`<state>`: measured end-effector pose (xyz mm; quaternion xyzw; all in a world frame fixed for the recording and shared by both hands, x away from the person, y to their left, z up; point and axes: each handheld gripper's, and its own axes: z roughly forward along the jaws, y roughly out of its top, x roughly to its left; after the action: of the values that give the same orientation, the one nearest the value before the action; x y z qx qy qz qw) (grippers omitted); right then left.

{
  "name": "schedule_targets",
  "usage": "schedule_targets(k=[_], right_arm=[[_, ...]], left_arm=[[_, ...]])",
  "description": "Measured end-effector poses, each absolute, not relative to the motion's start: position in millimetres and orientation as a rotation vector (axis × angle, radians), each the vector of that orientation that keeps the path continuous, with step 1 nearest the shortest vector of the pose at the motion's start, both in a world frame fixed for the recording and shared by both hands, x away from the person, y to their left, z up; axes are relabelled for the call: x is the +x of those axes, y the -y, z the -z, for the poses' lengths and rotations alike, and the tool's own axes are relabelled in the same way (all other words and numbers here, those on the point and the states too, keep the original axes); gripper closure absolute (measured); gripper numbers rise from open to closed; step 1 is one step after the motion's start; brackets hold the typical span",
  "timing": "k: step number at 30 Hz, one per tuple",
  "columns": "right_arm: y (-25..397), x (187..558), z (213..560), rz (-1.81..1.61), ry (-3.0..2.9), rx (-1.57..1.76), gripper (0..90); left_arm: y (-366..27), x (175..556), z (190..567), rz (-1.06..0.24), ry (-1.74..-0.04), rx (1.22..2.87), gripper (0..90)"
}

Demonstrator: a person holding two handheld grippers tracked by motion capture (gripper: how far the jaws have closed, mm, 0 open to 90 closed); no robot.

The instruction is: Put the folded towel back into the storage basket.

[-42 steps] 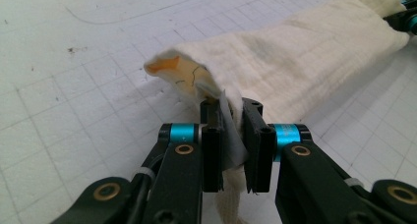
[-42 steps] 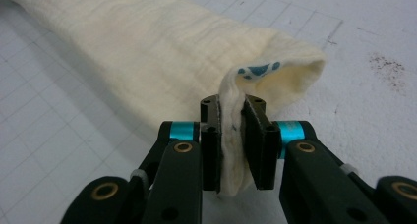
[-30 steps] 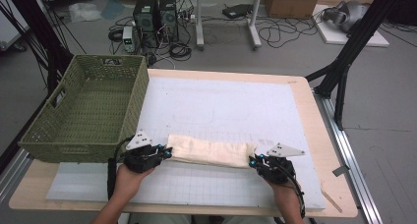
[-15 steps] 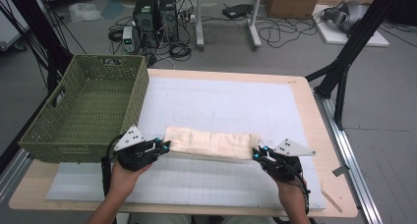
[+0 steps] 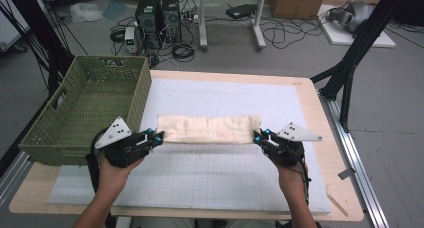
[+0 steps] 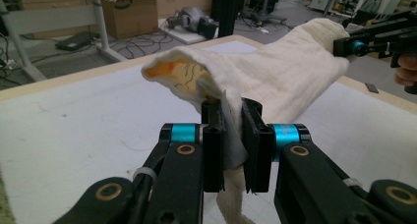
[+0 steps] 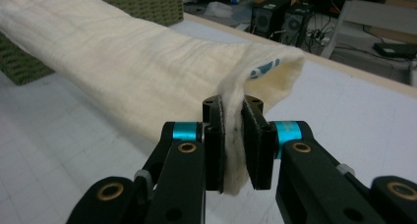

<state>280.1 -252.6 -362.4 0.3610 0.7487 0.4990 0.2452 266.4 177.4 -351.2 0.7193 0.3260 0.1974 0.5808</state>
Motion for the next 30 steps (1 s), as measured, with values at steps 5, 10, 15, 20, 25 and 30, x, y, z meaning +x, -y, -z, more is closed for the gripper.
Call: schedule_targets(k=[5,10,15,20,25,30], right_arm=[[240,296,350,-1.395,-2.036,0.959,80.8],[223,309,342,-1.413,-2.051,0.936,80.8],[206,320,335,-1.417,-2.071,0.893,80.9],[190,330,329,-1.424,-2.092,0.863,81.2],[175,342,322,-1.435,-2.1,0.841,81.2],[157,356,313,-1.449,-2.111,0.811,81.2]], left_arm=[[-190,263,341,-0.493,-0.76,1.666,80.5],[-206,260,333,-0.522,-0.774,1.646,80.5],[-220,256,329,-0.547,-0.785,1.638,80.5],[-232,253,327,-0.564,-0.8,1.624,80.5],[-245,252,325,-0.582,-0.819,1.614,80.5],[-260,251,321,-0.611,-0.84,1.599,80.5]])
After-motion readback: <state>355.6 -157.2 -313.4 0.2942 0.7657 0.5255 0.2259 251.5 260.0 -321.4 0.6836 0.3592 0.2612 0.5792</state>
